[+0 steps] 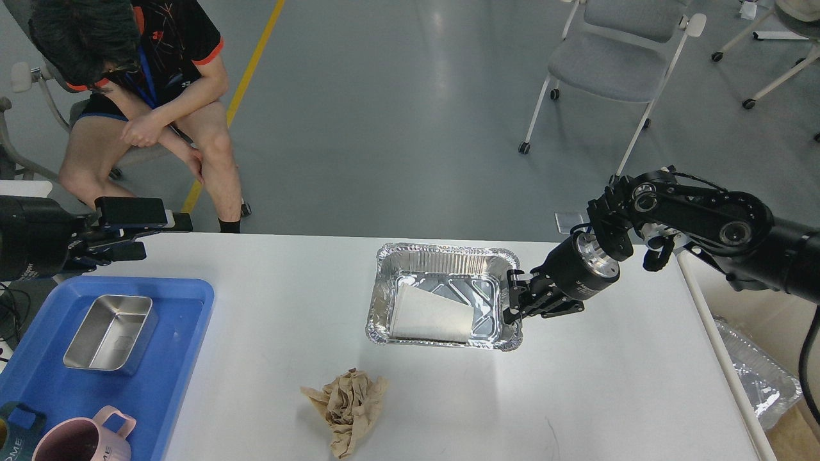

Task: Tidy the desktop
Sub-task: 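Reach the left gripper to the brown paper towel and grasp it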

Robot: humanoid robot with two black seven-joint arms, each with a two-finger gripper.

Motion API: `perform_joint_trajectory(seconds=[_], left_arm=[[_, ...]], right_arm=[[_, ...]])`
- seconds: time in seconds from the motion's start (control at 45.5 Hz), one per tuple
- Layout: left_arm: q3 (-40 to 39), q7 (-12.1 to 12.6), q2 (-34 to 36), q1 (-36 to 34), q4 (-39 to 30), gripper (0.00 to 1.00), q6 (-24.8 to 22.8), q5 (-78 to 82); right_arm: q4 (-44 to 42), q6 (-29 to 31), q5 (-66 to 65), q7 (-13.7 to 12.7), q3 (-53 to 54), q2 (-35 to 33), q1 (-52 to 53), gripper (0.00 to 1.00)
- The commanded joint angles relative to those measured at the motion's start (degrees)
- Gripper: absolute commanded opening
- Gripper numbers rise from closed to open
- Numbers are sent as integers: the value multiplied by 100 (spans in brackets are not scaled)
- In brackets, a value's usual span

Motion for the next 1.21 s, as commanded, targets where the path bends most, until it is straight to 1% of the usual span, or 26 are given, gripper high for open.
perform_joint_trajectory(seconds=[0.0,0.11,0.176,0.264,0.374,0.506,0.572,0.748,0.902,1.034,1.188], left_arm=[[276,7,-315,249,-7,97,150,-30],[478,112,-957,671,2,97,563,23],[584,173,-1334,812,37,97,704,84],[847,244,-1906,812,116,97,774,365],[1216,288,-2495,838,239,97,1011,953],[1629,288,-3075,926,643,97,1258,1262],[1884,297,-3400,944,959,97,1398,1349],[2113,288,-3796,944,1390,97,1759,1780],[2113,288,-4139,961,1636,96,1794,1824],[2113,279,-4491,988,2110,96,1952,1825],[2236,261,-4833,988,2471,95,2031,1825]], right_arm=[[-6,-4,0,0,0,0,-26,0],[-6,-21,-9,0,8,62,-70,0],[-6,-21,0,0,35,62,-70,0],[-6,-21,-9,0,44,62,-70,0],[-6,-21,-9,0,44,44,-79,0],[-6,-30,-9,0,44,27,-96,0],[-15,-30,-9,0,44,27,-123,0],[-15,-30,-18,0,44,27,-131,0],[-6,-30,-27,0,44,27,-131,0],[-6,-30,-27,0,44,35,-167,0],[-6,-30,-27,0,52,44,-167,0]])
